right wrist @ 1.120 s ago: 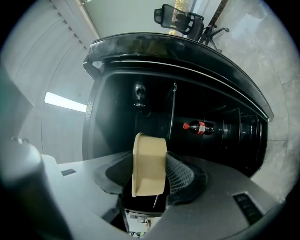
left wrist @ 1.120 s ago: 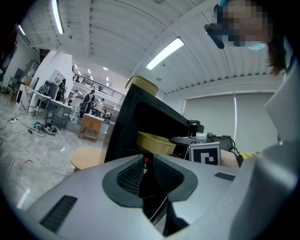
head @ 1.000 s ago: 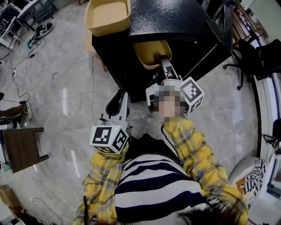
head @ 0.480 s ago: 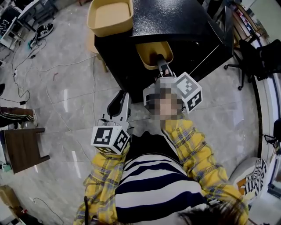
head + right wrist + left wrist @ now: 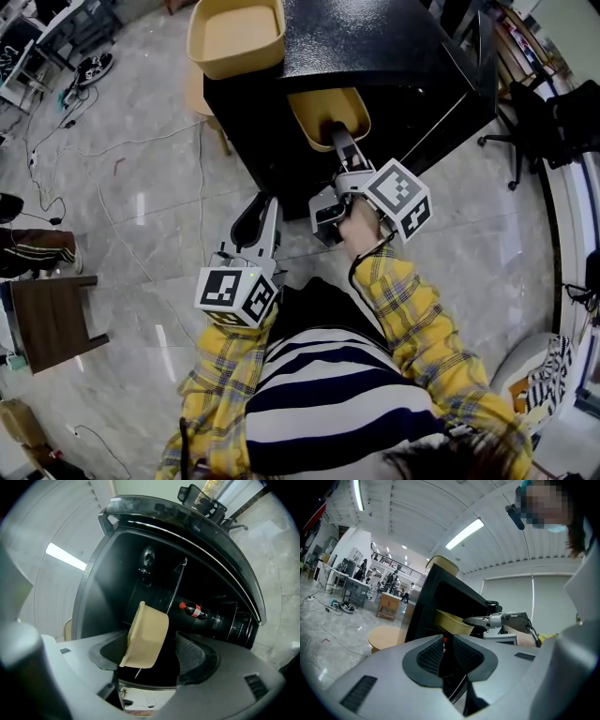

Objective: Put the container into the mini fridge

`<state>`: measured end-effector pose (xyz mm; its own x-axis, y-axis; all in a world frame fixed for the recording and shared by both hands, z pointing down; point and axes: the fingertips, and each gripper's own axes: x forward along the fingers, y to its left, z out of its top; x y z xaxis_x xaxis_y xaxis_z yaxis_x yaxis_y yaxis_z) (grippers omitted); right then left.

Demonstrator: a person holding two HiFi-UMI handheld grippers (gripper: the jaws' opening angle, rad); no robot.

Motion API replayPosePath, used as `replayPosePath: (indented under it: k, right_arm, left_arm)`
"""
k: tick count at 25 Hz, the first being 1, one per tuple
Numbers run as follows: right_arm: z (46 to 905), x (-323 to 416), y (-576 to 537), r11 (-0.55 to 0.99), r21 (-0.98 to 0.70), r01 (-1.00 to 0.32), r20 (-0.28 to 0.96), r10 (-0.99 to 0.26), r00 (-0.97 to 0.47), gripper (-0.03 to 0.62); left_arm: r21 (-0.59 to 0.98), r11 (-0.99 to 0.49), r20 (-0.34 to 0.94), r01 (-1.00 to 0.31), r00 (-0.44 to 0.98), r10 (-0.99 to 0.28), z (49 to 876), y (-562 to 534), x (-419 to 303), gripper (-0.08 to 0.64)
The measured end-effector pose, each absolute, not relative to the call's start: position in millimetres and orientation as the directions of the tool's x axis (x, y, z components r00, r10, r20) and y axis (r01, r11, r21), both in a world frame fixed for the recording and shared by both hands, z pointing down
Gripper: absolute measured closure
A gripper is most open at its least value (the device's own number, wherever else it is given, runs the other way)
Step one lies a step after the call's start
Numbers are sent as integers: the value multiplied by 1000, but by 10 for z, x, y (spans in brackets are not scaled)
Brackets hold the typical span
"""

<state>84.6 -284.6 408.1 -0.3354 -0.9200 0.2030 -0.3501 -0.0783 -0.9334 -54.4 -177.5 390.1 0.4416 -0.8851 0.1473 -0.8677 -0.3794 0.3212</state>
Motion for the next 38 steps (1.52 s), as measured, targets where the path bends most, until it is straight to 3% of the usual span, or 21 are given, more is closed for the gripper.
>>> replayPosePath:
  k: [32, 38]
  right_arm:
    - [3924, 917, -2700, -32, -950, -311, 145, -927, -347, 281]
    - [3917, 982, -2515, -8, -936, -351, 139, -926, -350, 281]
  left_arm:
    - [339, -411, 125, -846, 474, -872, 3846, -1666, -466, 482]
    - [342, -420, 116, -840, 482, -869, 3837, -1675, -427, 482]
